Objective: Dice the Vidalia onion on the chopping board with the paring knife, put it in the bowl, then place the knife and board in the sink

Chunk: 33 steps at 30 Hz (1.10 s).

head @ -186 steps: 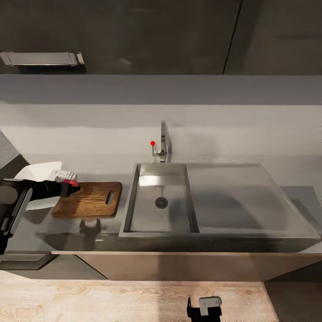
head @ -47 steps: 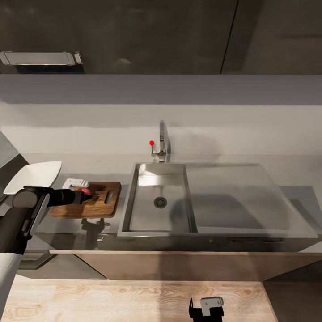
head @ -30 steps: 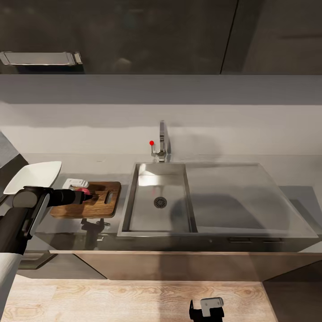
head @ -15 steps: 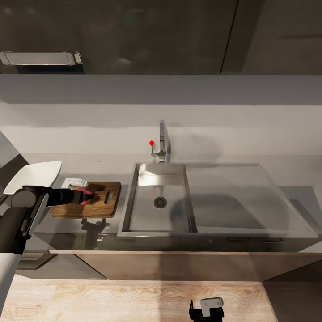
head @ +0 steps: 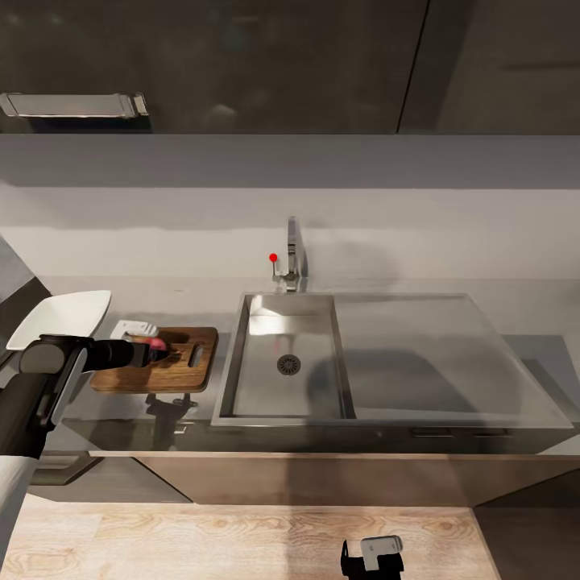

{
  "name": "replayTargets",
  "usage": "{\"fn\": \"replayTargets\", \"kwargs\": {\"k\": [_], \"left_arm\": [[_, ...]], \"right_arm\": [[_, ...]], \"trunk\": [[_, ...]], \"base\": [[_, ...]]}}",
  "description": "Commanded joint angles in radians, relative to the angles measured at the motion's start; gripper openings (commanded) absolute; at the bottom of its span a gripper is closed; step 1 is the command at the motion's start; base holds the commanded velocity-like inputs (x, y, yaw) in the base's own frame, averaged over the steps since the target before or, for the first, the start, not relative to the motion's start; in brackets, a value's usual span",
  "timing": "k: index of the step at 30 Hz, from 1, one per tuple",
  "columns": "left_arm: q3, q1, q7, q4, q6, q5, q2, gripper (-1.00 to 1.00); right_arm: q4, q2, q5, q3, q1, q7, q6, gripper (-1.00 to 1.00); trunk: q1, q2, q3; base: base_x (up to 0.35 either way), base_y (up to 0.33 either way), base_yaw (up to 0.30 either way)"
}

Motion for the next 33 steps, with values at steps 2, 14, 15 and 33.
{"fn": "replayTargets", "kwargs": {"k": [2,14,15,33], "left_arm": [[0.001,-0.001,-0.005,-0.002,0.005,-0.002,0.0,1.0],[0.006,-0.001,-0.004,-0.018,0.006,-0.002,0.0,1.0],[0.007,-0.001,-0.004,-0.022,0.006,-0.002,0.0,1.0],[0.126,-0.001,-0.005,-0.266,0.019,0.005,0.087,1.0]], "right_arm": [[0.001,0.001,-0.004,0.008,-0.001,-0.005,-0.002,1.0],[0.001,0.001,-0.004,0.008,-0.001,-0.005,-0.002,1.0],[0.001,0.0,-0.004,0.008,-0.001,-0.005,-0.002,1.0],[0.001,0.0,-0.004,0.008,-0.001,-0.005,-0.002,1.0]], "trunk": [[0.001,-0.002,-0.002],[0.001,-0.002,-0.002],[0.001,-0.002,-0.002],[0.001,-0.002,-0.002]], "base": [[0.0,0.0,0.0],[0.0,0.0,0.0],[0.0,0.0,0.0],[0.0,0.0,0.0]]}}
